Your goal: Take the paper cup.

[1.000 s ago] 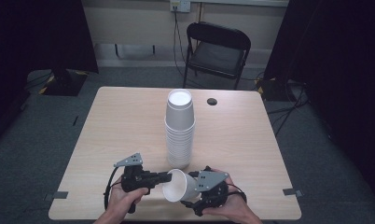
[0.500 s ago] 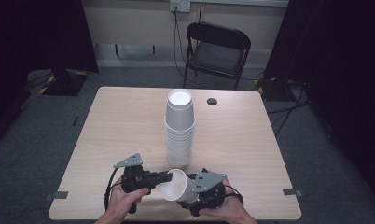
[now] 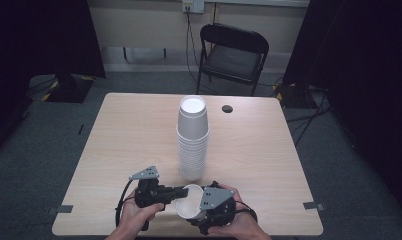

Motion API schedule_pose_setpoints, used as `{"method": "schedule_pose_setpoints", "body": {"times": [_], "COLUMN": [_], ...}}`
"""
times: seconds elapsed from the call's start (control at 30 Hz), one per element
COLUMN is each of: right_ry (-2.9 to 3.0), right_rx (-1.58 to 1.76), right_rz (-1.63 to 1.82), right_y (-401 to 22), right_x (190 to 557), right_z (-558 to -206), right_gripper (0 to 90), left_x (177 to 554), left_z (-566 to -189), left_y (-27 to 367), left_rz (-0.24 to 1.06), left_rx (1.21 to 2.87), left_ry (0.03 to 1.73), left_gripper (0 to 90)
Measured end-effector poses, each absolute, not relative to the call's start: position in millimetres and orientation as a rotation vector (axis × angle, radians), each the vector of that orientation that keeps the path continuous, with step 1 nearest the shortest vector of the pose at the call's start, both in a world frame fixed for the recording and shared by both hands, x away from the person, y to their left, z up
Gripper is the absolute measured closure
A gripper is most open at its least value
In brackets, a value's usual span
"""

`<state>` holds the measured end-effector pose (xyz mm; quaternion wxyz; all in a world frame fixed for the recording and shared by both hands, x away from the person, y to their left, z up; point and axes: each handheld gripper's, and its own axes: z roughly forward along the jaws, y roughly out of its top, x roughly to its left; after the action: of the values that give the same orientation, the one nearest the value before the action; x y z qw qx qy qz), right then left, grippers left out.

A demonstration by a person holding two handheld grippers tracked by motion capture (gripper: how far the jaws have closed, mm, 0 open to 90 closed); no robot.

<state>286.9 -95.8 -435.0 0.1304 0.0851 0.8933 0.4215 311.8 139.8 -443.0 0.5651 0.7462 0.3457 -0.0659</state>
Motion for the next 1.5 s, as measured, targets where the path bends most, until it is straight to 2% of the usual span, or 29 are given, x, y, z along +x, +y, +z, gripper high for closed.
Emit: {"method": "schedule_pose_setpoints", "body": {"times": [0.33, 0.43, 0.67, 0.83, 1.07, 1.2, 1.3, 1.43, 1.5], "right_ry": [2.59, 2.597, 2.583, 2.566, 2.52, 2.493, 2.468, 2.44, 2.425], "right_rx": [0.242, 0.254, 0.296, 0.345, 0.455, 0.519, 0.567, 0.613, 0.642], "right_rz": [1.221, 1.236, 1.267, 1.281, 1.336, 1.352, 1.374, 1.402, 1.392], "right_y": [-94.9, -95.9, -101.5, -108.9, -121.2, -128.1, -134.7, -142.1, -145.2], "right_x": [285.5, 286.3, 290.2, 293.2, 298.5, 303.1, 306.6, 310.7, 312.4], "right_z": [-435.5, -435.6, -434.3, -433.8, -430.7, -429.6, -428.4, -425.1, -423.3], "right_gripper": [13.9, 14.4, 14.7, 14.7, 14.9, 14.9, 15.0, 15.1, 15.1], "left_x": [310.4, 310.4, 307.6, 299.7, 300.6, 300.8, 299.7, 297.0, 296.3], "left_z": [-442.4, -441.8, -437.7, -426.3, -426.3, -425.7, -425.3, -429.4, -432.4], "left_y": [138.5, 138.8, 134.7, 140.5, 149.2, 151.5, 154.6, 161.7, 165.3], "left_rz": [-0.136, -0.121, -0.055, 0.081, 0.144, 0.178, 0.208, 0.281, 0.296], "left_rx": [1.765, 1.746, 1.711, 1.693, 1.698, 1.714, 1.733, 1.801, 1.804], "left_ry": [0.804, 0.79, 0.758, 0.706, 0.748, 0.768, 0.765, 0.808, 0.814], "left_gripper": [84.8, 82.2, 70.1, 56.2, 42.1, 36.0, 34.8, 24.6, 23.9]}}
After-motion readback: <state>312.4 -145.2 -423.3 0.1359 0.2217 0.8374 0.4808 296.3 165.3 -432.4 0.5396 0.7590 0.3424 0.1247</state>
